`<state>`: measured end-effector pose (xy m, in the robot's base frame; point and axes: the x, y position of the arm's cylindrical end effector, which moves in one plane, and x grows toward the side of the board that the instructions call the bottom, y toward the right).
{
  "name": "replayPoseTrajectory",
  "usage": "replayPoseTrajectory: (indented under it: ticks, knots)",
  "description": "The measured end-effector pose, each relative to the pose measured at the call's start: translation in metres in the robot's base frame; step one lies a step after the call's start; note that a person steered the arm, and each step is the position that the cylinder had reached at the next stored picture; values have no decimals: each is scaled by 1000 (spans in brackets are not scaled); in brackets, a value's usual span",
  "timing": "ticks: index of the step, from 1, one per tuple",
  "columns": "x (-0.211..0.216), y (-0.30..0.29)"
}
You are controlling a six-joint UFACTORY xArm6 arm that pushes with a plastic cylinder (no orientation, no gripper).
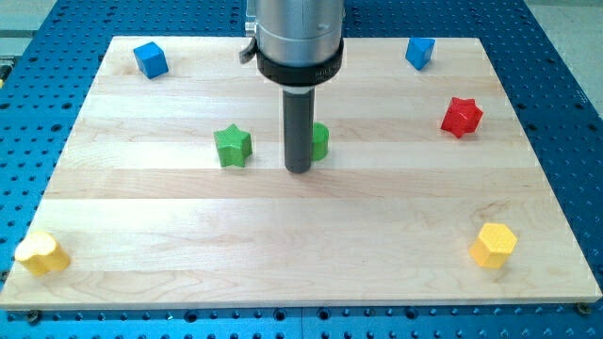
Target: Place your arm at the top left of the red circle
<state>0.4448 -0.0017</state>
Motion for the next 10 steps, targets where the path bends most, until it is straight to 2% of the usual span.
replayPoseTrajectory:
  ticks: [1, 2, 4, 5, 6, 7, 8, 9, 10]
  knots:
    - [11, -8]
    - [47, -32]
    - [37, -154]
    - [-20, -164]
    - [-91, -124]
    - [-174, -105]
    - [-235, -90]
    - [-253, -63]
    - [-250, -20]
